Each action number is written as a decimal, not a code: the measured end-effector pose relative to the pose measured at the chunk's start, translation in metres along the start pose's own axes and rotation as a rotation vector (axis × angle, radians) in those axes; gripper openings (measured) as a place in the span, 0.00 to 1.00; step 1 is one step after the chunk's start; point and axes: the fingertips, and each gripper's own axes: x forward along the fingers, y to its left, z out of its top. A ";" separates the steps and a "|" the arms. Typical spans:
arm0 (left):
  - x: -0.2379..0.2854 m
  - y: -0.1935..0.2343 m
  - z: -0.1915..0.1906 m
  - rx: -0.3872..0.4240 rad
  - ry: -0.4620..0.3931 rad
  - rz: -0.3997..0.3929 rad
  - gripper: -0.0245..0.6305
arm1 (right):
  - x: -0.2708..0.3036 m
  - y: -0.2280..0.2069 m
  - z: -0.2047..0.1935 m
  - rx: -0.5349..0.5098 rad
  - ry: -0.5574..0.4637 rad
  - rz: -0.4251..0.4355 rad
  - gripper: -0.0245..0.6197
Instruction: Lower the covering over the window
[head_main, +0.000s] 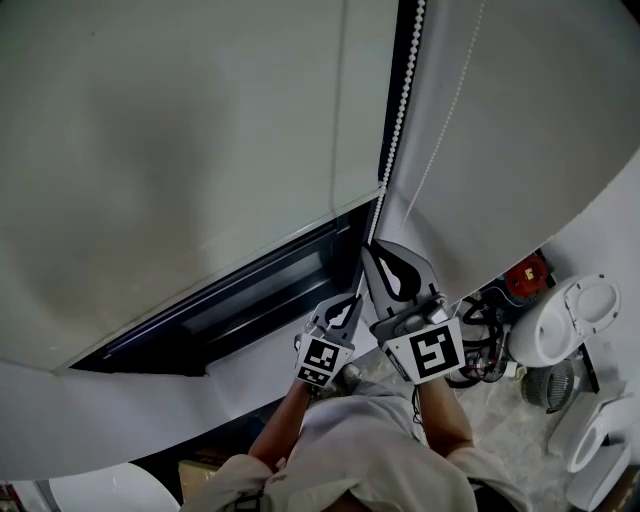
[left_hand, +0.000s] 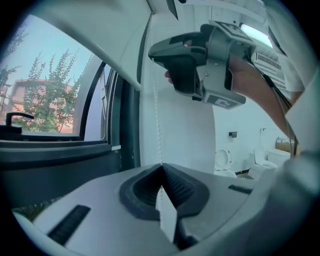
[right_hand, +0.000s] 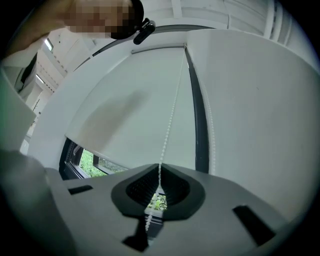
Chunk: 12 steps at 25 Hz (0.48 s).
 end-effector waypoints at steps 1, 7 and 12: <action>0.000 -0.001 -0.005 -0.010 0.007 0.000 0.06 | 0.000 0.001 -0.005 0.005 0.007 -0.001 0.05; 0.006 -0.004 -0.033 -0.043 0.050 -0.003 0.06 | -0.002 0.005 -0.033 0.041 0.038 -0.008 0.05; 0.011 -0.006 -0.054 -0.054 0.104 -0.010 0.06 | -0.003 0.006 -0.056 0.071 0.075 -0.006 0.05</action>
